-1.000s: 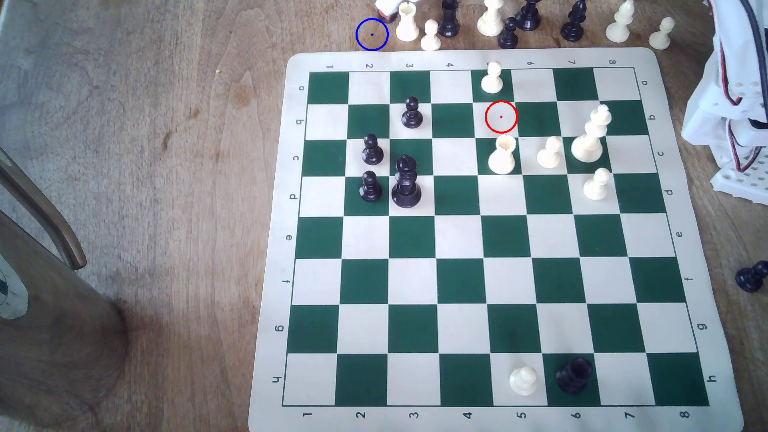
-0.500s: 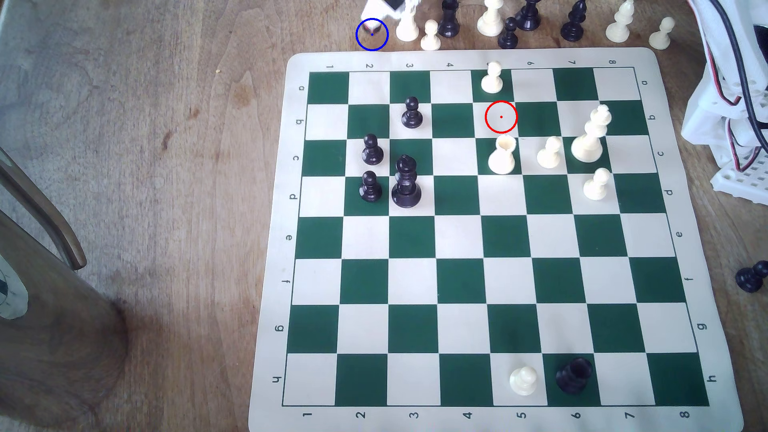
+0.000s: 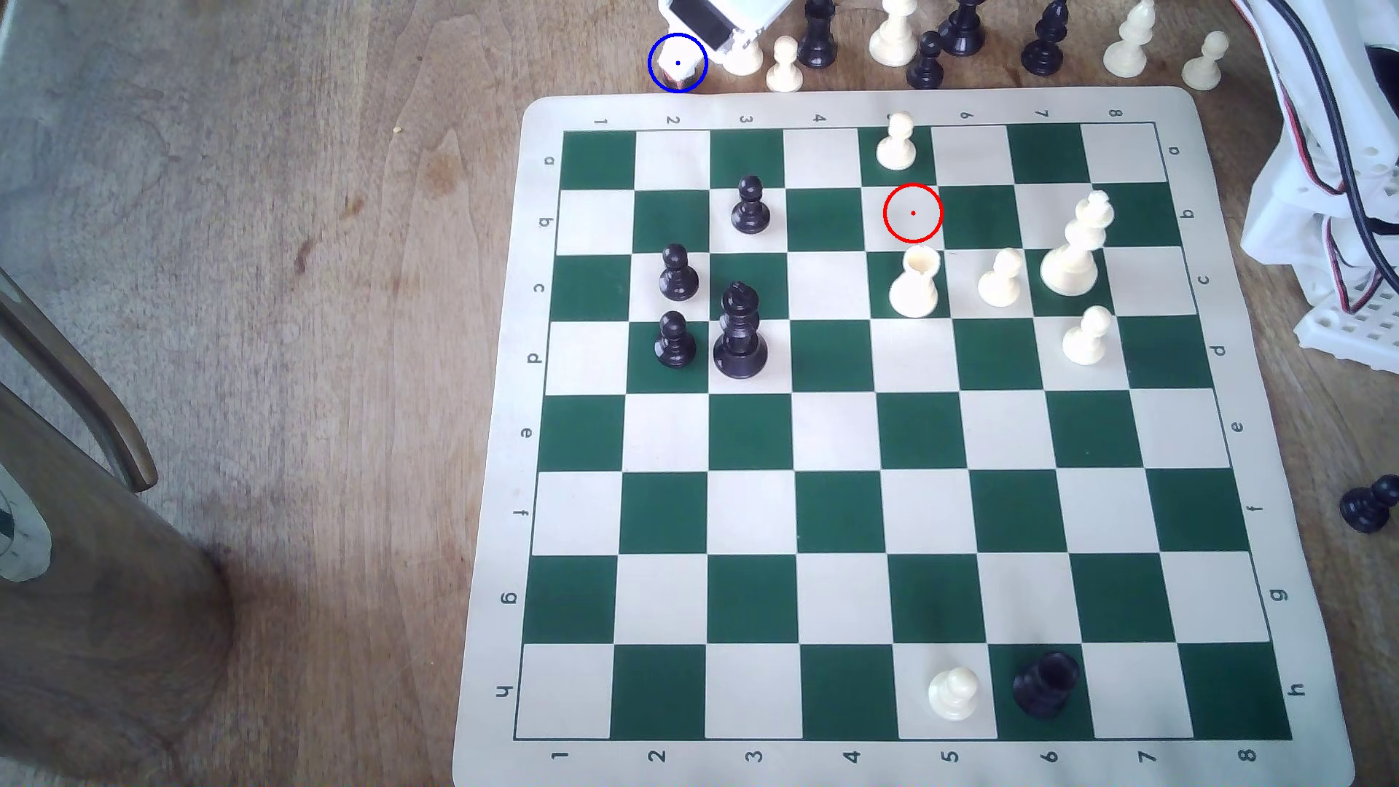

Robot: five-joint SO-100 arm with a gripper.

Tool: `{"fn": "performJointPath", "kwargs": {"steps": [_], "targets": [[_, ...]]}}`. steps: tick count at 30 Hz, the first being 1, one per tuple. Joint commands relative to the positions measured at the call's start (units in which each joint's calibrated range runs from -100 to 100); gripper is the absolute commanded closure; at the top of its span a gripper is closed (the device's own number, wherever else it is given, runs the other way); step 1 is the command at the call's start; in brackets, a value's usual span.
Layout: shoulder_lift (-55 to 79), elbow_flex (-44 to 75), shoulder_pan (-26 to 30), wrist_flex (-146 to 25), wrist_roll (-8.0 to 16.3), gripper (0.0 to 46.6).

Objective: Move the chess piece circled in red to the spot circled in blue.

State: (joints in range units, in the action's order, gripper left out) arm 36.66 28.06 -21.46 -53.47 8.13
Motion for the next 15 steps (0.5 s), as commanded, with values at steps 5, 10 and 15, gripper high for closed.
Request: {"fn": "performJointPath", "kwargs": {"steps": [5, 10, 15], "targets": [[-2.11, 5.21, -0.01, 2.03, 1.03, 41.3], [-1.85, 5.21, -0.01, 2.36, 1.17, 38.8], [-1.51, 4.67, -0.01, 2.28, 1.03, 39.6]]}}
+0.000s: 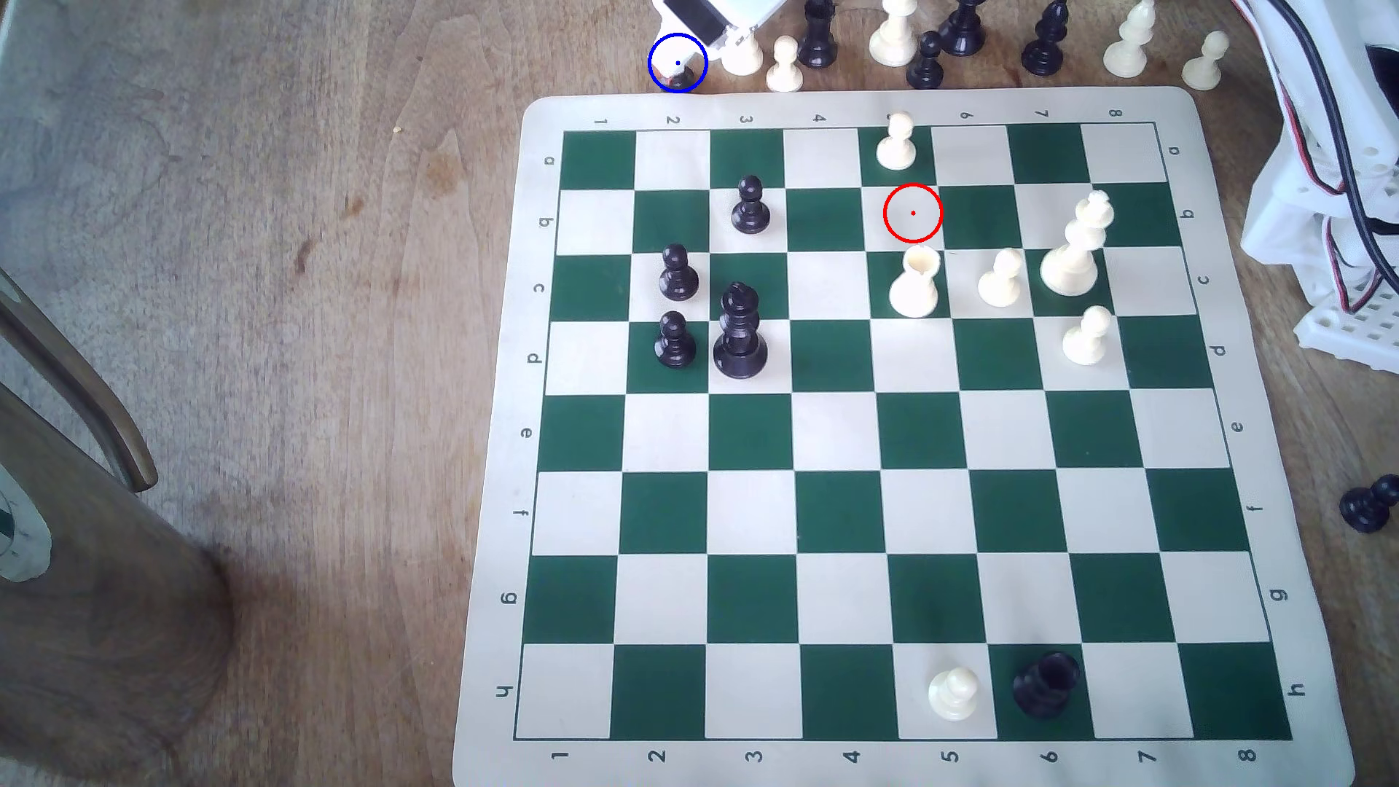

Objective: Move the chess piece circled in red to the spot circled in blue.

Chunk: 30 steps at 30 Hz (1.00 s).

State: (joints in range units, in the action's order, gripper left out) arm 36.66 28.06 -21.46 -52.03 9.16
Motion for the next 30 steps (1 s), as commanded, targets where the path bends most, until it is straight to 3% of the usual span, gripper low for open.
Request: {"fn": "performJointPath", "kwargs": {"steps": [1, 4, 12, 30], "targets": [[-1.43, 4.67, -0.01, 0.84, 0.0, 38.9], [-1.43, 4.67, -0.17, 1.66, 0.78, 30.7], [-5.5, 0.41, -0.79, 4.04, 0.88, 25.2], [-32.75, -27.7, 0.22, 15.42, -0.24, 23.5]]}}
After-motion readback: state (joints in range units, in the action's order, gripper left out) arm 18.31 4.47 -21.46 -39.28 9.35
